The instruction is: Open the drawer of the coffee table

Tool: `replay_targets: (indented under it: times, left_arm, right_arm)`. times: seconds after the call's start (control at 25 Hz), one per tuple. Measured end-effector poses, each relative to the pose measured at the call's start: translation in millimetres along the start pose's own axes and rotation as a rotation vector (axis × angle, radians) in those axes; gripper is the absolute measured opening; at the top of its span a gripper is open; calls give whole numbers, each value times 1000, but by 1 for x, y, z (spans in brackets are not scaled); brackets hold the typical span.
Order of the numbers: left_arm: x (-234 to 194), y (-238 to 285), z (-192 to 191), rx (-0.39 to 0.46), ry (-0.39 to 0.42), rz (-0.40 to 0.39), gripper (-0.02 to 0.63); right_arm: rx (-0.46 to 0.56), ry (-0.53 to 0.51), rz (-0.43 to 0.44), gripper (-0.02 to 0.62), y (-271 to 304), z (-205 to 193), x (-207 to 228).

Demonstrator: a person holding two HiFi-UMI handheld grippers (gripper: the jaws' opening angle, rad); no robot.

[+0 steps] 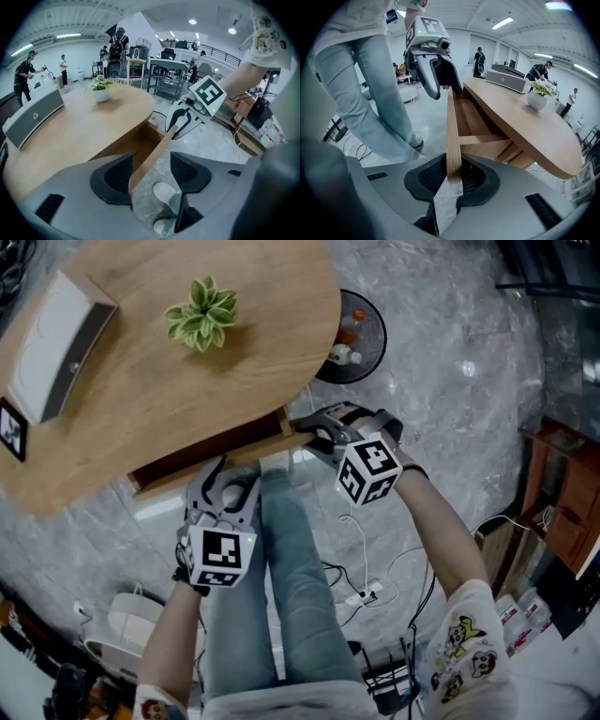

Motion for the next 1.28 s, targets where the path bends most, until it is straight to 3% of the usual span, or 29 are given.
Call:
replay_targets:
  times: [0.32,0.72,0.96,1.28]
  left_arm:
    - [-9,12,-14,-114,20,16,214]
    - [-18,29,-18,-327,259,141,129]
    - [19,25,-38,-371,424,67,89]
    - [46,21,-57,-385,437,48,84]
  right_arm:
    - [12,-27,15,61,-2,0,-1]
    - [1,-12,11,62,-1,0,1]
    - [-22,-53,81,61,-6,-6,-34]
    - [-41,-43,94,62,-10,-9,-68]
Point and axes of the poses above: the fingertips, and each gripper's own axes: y forward along the fingers, x to its right, z out of its top, the point moved 2 cm from there along -y, backward along the fingers, and after that the axes turned 14 degrees about -x, right-handed, at the moved point
